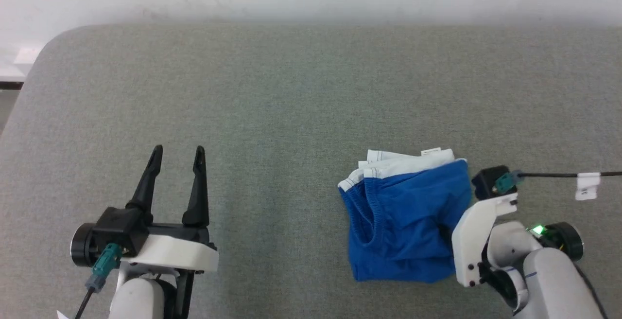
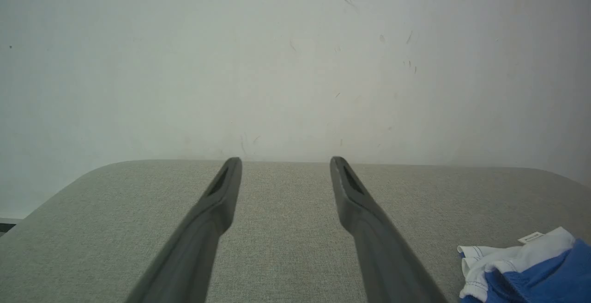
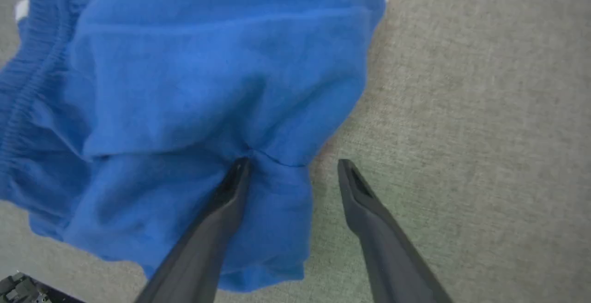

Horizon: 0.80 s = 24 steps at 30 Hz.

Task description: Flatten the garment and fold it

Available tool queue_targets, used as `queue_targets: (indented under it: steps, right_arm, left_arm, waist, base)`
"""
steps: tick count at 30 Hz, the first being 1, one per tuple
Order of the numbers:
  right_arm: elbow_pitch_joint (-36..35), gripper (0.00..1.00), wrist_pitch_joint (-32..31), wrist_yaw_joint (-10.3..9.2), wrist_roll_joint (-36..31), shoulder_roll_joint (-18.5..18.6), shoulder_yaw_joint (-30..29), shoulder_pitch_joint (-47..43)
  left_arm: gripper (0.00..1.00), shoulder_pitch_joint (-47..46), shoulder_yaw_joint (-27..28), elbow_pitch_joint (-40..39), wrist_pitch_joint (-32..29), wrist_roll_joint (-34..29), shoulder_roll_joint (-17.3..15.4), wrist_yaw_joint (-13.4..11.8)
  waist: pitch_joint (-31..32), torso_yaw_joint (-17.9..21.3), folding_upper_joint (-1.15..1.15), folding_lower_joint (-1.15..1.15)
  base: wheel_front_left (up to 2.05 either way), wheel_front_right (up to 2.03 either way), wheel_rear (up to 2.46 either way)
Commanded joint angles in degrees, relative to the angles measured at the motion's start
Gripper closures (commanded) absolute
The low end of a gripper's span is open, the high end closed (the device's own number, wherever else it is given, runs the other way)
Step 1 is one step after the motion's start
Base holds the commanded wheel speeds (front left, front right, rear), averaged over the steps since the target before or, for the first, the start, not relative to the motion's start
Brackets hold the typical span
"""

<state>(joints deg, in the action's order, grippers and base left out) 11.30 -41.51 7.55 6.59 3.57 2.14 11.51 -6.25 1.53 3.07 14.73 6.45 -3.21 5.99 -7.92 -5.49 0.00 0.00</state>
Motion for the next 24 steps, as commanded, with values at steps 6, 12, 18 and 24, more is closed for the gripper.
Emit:
queue_targets:
  steps: [6,12,18,24]
  right_arm:
    - [6.98,0.60,0.98,-0.06,-1.72,0.40,1.71,1.03]
    - [7.77,1.00,0.79,-0.06,0.37,3.72,5.36,3.19]
    - [5.87,1.00,-0.15,-0.06,2.61,9.30,13.05,7.26]
    - [6.27,1.00,-0.21,-0.06,7.11,15.35,19.67,16.23]
  left_arm:
    - [0.00,-0.54,0.47,0.52,0.27,-0.37,0.25,0.27]
    - [0.00,0.11,1.00,-0.01,0.27,-0.78,0.27,0.07]
    - [0.00,1.28,2.37,-1.09,0.27,-0.70,0.28,-0.58]
    - [0.00,0.91,3.67,-3.04,0.27,-0.58,0.29,-1.40]
  waist:
    - [-0.65,-1.09,0.00,0.00]
    - [-0.60,0.06,0.00,0.00]
    - [-1.62,5.86,0.00,0.00]
    - [-5.19,16.06,0.00,0.00]
  base:
    - [0.00,0.00,0.00]
    - [0.00,0.00,0.00]
    - [0.00,0.00,0.00]
    - [0.00,0.00,0.00]
